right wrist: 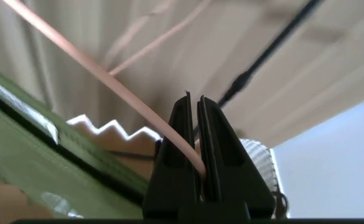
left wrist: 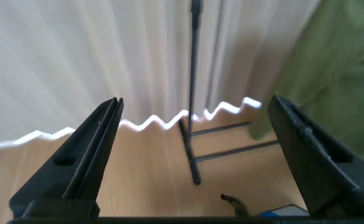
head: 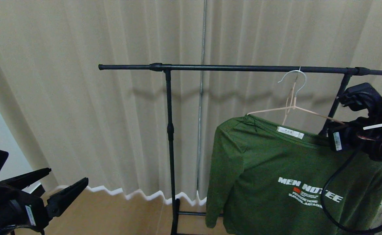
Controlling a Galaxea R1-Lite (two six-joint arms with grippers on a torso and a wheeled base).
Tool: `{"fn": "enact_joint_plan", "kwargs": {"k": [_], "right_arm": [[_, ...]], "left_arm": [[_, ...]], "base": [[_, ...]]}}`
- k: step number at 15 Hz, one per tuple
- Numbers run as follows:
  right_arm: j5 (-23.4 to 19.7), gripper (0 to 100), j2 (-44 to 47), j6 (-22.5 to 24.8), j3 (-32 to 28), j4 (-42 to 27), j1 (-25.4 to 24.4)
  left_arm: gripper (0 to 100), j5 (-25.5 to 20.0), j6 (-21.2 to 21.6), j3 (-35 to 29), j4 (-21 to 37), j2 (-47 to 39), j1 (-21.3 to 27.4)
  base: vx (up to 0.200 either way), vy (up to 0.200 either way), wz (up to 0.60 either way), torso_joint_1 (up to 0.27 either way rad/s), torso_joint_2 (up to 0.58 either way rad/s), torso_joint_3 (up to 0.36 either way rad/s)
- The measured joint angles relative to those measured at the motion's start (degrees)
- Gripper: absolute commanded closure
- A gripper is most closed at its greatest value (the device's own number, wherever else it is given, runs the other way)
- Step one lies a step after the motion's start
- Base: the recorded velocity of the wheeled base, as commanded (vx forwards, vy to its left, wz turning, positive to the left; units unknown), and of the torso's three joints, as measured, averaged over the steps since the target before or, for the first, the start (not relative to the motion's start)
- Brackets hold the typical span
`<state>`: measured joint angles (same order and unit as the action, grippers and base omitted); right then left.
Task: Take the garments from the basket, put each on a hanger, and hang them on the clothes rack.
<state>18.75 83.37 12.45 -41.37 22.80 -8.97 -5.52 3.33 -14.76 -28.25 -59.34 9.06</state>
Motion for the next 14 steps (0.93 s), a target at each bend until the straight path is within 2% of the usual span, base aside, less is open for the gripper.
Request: {"fn": "enact_joint_plan", "kwargs": {"k": [6,14], "right_arm": [[0.02,100,0.98,-0.09,-1.34,0.49,0.02],[0.02,100,1.17,0.0,-1.21,0.35,-0.06]], "left_arm": [[0,-0.02,0.11,-0.01,-0.13,-0.33,0.06],[0,-0.05,0.55,0.49,-0.13,-0.16,0.33]], "base": [[0.2,0.0,0.0,0.001,0.0,0.006],[0.0,0.0,0.0,0.0,0.0,0.0]]}}
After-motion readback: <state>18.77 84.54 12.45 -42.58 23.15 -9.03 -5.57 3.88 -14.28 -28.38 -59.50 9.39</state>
